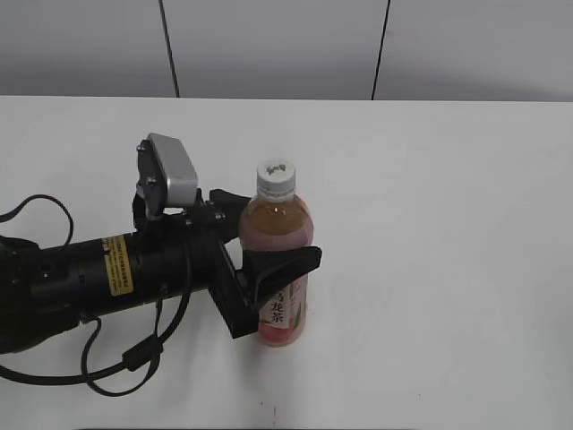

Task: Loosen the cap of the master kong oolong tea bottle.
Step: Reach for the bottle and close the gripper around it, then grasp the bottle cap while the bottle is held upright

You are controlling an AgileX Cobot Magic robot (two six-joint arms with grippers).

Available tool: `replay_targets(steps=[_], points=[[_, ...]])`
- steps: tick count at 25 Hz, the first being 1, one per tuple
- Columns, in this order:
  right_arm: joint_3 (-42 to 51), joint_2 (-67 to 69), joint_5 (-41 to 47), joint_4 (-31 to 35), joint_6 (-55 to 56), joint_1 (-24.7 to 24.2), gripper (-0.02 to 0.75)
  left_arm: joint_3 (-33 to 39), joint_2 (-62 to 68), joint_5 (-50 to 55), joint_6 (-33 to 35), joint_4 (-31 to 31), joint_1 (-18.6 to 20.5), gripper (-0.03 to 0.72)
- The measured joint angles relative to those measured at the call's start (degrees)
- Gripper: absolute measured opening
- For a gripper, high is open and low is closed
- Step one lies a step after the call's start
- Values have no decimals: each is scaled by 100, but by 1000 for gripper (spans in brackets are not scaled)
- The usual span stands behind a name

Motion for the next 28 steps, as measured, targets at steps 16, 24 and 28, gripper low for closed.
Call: replay_targets(steps=[16, 24, 28], points=[[0, 0, 0, 0, -6, 0, 524, -2, 0, 11, 0, -11, 0, 462], [0, 0, 0, 0, -6, 0, 524, -2, 0, 13, 0, -11, 0, 462], [0, 0, 0, 0, -6, 0, 524, -2, 0, 13, 0, -11, 0, 462]])
